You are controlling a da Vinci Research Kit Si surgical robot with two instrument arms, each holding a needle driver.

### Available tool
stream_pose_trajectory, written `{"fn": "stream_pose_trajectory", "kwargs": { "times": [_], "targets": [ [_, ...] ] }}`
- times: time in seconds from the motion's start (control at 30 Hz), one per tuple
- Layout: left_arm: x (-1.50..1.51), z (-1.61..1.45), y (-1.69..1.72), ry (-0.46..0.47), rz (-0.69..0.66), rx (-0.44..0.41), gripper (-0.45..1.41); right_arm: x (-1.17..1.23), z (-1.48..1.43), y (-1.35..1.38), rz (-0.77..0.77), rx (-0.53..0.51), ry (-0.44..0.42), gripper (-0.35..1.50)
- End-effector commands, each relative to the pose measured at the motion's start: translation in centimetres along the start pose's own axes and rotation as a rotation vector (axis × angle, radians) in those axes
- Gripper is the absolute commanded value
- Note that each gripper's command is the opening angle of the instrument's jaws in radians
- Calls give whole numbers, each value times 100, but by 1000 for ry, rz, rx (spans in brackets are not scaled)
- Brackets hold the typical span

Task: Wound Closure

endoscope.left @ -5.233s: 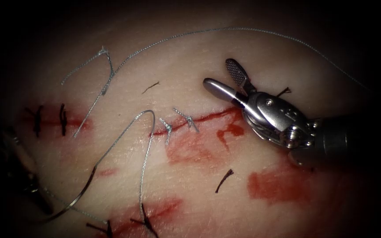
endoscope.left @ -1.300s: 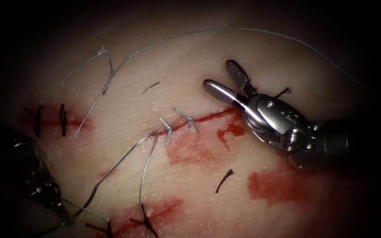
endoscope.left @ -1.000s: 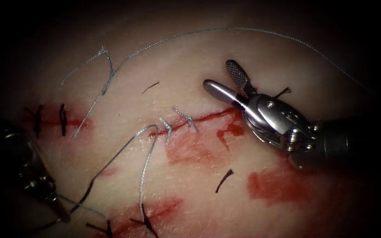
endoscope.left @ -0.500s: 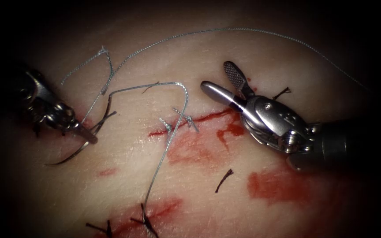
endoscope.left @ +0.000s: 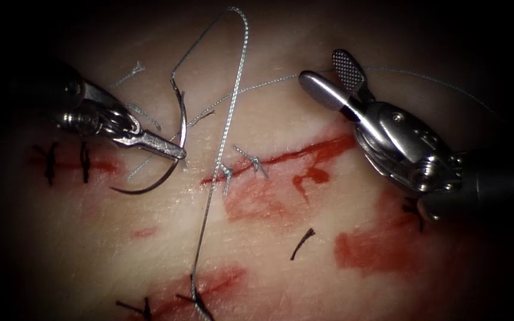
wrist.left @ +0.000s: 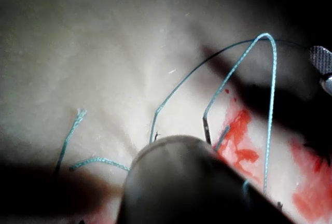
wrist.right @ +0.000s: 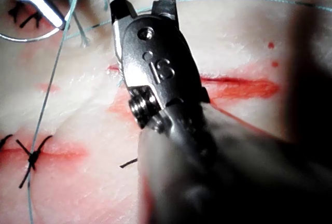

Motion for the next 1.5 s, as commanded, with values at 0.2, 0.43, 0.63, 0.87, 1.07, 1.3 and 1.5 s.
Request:
{"fn": "stream_pose_trajectory", "kwargs": {
  "times": [0.2, 0.43, 0.63, 0.87, 1.07, 1.3, 1.5],
  "targets": [
    [-5, 11, 6, -38, -58, -175, -45, 5, -1, -19, 7, 44, -13, 130],
    [-9, 20, 2, -2, 184, 441, -45, -1, -2, -39, 35, 96, -25, 118],
    [-11, 25, 12, 13, 256, 508, -45, -69, 1, -66, 185, 244, -161, -35],
    [-18, 34, 16, -12, 351, 548, -45, -88, 17, -71, 181, 203, -160, -35],
    [-22, 40, 16, -81, 440, 692, -45, -94, 35, -63, 177, 139, -132, -35],
    [-26, 45, 16, -99, 476, 720, -45, -99, 40, -57, 173, 127, -125, 51],
    [-26, 47, 18, -106, 490, 725, -45, -104, 36, -60, 167, 131, -124, 113]
  ]
}}
